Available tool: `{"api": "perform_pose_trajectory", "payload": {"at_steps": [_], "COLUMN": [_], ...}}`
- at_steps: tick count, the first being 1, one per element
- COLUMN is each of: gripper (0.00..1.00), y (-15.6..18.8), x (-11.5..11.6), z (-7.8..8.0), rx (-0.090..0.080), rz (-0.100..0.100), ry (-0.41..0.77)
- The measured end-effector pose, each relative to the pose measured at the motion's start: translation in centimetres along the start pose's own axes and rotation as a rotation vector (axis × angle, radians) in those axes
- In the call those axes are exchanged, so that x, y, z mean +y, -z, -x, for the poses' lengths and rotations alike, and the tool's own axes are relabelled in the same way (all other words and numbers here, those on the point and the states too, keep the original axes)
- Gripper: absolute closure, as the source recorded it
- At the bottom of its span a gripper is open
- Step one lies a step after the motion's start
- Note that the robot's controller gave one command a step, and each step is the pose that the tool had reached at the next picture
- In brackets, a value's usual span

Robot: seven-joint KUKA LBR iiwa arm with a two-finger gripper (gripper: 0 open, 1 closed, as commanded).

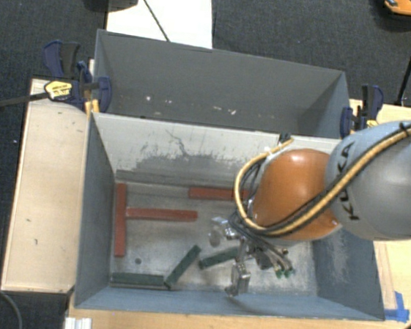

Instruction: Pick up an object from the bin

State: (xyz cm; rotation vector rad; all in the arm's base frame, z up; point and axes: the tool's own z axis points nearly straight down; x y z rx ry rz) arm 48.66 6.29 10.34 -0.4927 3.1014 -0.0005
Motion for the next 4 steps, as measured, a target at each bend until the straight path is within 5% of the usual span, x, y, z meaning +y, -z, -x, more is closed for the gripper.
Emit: {"api": "perform_pose_trajectory", "payload": {"at_steps": [1,2,3,4], "gripper": [0.0,1.0,1.0,1.0], "y": [-0.1,-3.3,-3.3,17.1], "x": [0.1,-1.0,-1.0,-3.3], "z": [0.0,5.0,5.0,3.1], "rx": [0.002,-0.002,-0.002,0.002], "rz": [0.001,0.001,0.001,0.001], "ry": [-0.001,-0.157,-0.158,-0.193]}}
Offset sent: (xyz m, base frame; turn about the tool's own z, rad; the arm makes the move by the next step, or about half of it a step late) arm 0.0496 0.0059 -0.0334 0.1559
